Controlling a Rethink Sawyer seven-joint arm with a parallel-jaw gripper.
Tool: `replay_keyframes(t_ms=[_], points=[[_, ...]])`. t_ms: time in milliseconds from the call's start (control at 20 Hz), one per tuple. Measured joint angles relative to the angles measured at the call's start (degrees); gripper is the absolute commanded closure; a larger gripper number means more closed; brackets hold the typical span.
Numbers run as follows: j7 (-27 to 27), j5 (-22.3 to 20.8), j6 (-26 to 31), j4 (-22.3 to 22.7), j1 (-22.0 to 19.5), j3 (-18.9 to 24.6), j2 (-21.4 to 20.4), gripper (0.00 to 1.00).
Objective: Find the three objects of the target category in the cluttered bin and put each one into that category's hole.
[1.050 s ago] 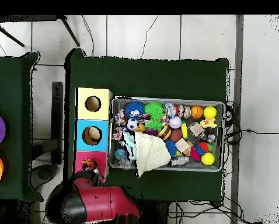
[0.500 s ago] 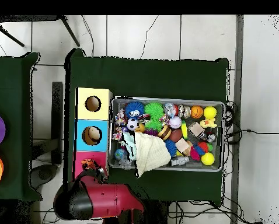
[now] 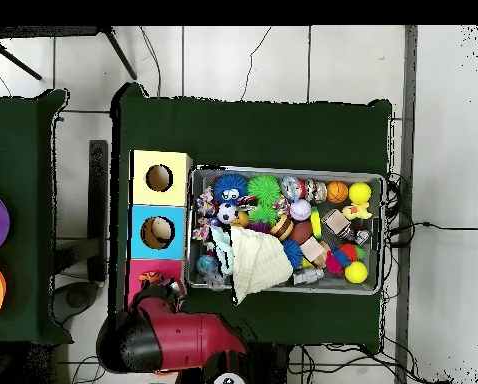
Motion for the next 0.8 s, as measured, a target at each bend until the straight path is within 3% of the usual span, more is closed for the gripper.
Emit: replay_keyframes(t_ms=[800], points=[[0.0, 0.0, -2.7, 0.0, 0.0, 0.2, 2.0, 1.0]])
